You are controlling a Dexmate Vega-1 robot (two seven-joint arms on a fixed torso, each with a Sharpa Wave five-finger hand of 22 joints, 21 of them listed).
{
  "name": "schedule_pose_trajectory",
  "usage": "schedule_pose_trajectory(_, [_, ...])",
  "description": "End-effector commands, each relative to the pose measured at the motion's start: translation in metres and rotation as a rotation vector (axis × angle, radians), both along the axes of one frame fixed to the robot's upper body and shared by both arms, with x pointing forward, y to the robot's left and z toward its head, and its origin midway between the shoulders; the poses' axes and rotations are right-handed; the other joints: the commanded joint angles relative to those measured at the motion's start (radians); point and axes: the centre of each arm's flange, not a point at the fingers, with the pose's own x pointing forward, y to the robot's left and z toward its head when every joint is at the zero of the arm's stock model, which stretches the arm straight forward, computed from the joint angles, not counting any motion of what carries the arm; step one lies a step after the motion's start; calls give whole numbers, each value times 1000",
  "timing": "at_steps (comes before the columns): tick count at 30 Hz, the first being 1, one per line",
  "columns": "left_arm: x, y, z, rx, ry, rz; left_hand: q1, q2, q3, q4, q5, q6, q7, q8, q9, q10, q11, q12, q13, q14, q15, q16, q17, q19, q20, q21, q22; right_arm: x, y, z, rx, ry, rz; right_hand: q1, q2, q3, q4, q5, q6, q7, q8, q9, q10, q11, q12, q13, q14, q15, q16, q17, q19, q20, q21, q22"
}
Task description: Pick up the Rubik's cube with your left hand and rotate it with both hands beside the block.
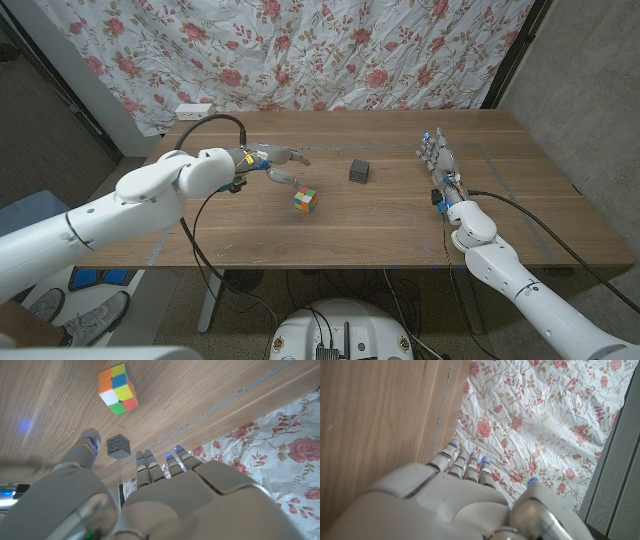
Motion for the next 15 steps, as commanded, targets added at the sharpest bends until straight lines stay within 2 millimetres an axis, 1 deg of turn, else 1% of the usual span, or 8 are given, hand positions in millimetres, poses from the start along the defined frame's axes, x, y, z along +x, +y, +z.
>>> schedule_pose_trajectory(1, [5, -13, -3, 106, -68, 88, 15, -7, -4, -1, 5, -5, -2, -2, 2, -4, -7, -2, 2, -5, -67, 3, 3, -15, -21, -4, 3, 3, -5, -2, 17, 0, -3, 9, 1, 6, -4, 8, 4, 7, 5, 2, 4, 0, 7, -1, 1, 1, 4, 0, 2, 4, 4, 2])
schedule_pose_trajectory(3, [6, -18, -5, 141, -73, 99, 19, -9, -5, -1, 5, -7, -1, -2, 2, -5, -7, -3, 2, -6, -66, 3, 3, -21, -16, -6, 3, 4, -5, -2, 21, -1, 2, 9, 0, 6, -4, 8, 3, 7, 4, 2, 5, 0, 7, -1, 0, 0, 4, -1, 2, 4, 4, 2])
schedule_pose_trajectory(6, [8, -22, -8, 147, -66, 103, 25, -15, -8, 0, 5, -14, -3, -5, 3, -12, -9, -6, 2, -10, -64, 2, 4, -29, -14, -6, 3, 5, -6, -2, 23, 4, 4, 9, 0, 6, -5, 7, 3, 8, 4, 2, 4, 0, 7, -1, -1, -2, 3, -3, 1, 4, 4, 2])
schedule_pose_trajectory(9, [7, -28, -11, 210, -90, 126, 28, -18, -9, 0, 5, -17, -2, -5, 3, -12, -9, -6, 2, -10, -62, 3, 4, -32, -13, -6, 3, 6, -6, -2, 22, 8, 7, 9, 0, 7, -6, 7, 2, 7, 4, 2, 4, 0, 7, -1, -1, -3, 3, -4, 1, 4, 4, 2])
schedule_pose_trajectory(15, [8, -34, -19, 220, -107, 146, 33, -23, -12, 1, 5, -17, 0, -4, 3, -10, -9, -5, 3, -4, -61, 6, 4, -32, -12, -4, 4, 9, -7, -2, 19, 17, 8, 8, 0, 9, -8, 7, 2, 8, 4, 2, 4, 1, 7, -2, 0, 0, 4, -7, 1, 3, 4, 2])
